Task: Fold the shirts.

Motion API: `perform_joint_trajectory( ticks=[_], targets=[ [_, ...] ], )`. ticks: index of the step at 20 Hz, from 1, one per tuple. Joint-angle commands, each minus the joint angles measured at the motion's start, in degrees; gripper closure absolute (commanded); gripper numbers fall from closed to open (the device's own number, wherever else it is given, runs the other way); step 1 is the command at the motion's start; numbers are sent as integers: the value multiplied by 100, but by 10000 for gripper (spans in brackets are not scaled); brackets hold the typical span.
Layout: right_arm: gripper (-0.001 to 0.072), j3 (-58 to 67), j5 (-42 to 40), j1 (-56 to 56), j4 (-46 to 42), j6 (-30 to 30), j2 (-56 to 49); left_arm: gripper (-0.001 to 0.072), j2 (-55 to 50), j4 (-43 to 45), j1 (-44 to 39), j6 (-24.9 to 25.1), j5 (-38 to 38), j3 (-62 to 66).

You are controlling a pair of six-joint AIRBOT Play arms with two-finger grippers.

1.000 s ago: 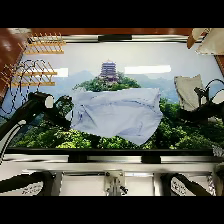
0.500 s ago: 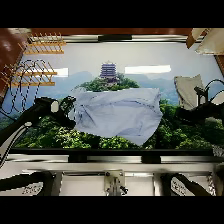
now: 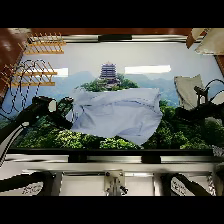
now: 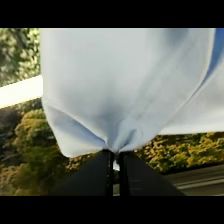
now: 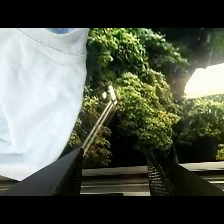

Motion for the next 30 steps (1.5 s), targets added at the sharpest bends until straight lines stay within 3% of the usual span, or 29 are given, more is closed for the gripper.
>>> perform_joint_trajectory(
  ticks=[1,2,5,8,15,19,20,22,23,27,30],
  targets=[
    [163,-39,101,0,46,-94,-2,673,330,59,55,87,-262,168],
    [56,-138,138,0,151,-212,-2,673,455,55,55,85,-264,258],
    [56,-780,302,4,942,-437,-2,673,741,-11,55,68,-293,431],
    [56,-1620,-87,173,1912,-570,-2,673,804,-33,55,68,-479,446],
    [82,-2282,-1421,1368,2175,-190,-13,673,881,-184,55,66,-608,448],
    [115,-2282,-1574,1759,2446,-127,-435,673,903,-304,55,66,-627,448],
    [156,-2282,-1606,1858,2514,-160,-525,673,920,-356,55,68,-629,448],
    [571,-2280,-1707,1941,2594,-170,-503,673,957,-380,55,68,-673,466],
    [630,-2253,-1705,1941,2603,-199,-426,673,970,-376,63,72,-739,527],
    [631,-1517,-1679,1928,2323,-892,422,673,1285,-374,133,72,-802,1519],
    [631,-61,-1803,1928,1731,-1246,1377,673,1659,-378,275,59,-798,3117]
  ],
)
